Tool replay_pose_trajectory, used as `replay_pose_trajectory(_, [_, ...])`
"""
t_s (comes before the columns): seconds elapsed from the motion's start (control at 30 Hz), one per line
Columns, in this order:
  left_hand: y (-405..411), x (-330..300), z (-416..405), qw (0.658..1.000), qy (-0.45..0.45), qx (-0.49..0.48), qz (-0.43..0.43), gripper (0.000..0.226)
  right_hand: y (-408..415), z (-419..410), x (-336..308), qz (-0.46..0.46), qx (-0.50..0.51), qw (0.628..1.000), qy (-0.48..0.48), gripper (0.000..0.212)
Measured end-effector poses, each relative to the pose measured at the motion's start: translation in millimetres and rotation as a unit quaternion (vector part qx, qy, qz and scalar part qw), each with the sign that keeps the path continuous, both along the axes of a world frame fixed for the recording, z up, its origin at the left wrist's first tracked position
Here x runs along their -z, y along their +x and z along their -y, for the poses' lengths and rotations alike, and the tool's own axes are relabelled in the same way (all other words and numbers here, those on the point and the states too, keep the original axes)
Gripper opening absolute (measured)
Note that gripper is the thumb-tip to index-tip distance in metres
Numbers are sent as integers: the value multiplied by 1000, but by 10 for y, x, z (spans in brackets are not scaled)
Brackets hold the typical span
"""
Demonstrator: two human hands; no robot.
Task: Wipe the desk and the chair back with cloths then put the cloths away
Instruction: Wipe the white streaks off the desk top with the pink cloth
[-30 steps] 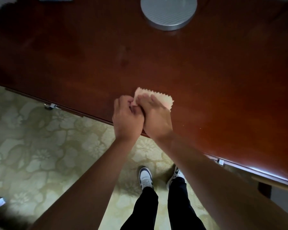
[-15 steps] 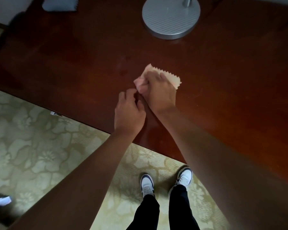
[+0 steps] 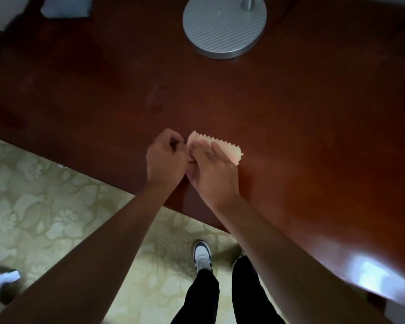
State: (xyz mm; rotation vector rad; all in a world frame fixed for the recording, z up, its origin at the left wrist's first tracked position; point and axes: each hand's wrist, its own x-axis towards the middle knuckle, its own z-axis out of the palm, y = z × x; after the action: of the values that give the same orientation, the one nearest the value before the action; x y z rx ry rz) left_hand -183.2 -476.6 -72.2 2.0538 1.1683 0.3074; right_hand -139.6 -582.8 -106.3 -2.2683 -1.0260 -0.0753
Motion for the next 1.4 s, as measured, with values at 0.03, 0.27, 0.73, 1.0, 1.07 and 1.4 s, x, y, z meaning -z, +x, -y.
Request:
replay_pose_trajectory(0.03, [6, 3, 2, 1000, -2, 0, 5, 7, 115, -64, 1, 0, -10, 1000, -8, 23])
replay_pose_trajectory(0.27, [5, 88, 23, 999, 15, -8, 30, 19, 939, -609, -172, -82, 54, 994, -46, 33])
replay_pose_trajectory(0.73, [405, 43, 535, 992, 64, 107, -18, 10, 317, 514, -50, -48, 70, 996, -14, 37])
replay_pose_trajectory(1.0, [1074, -5, 1511, 953, 102, 284, 16, 18, 1014, 1586, -183, -107, 197, 973, -56, 38])
replay_pose_trajectory(1.07, [1285, 7, 1849, 938, 102, 331, 36, 26, 1189, 1946, -189, -110, 238, 963, -63, 41])
replay_pose_trajectory(1.4, [1640, 67, 2737, 944, -40, 315, 90, 30, 1690, 3496, -405, -20, 501, 865, 17, 35])
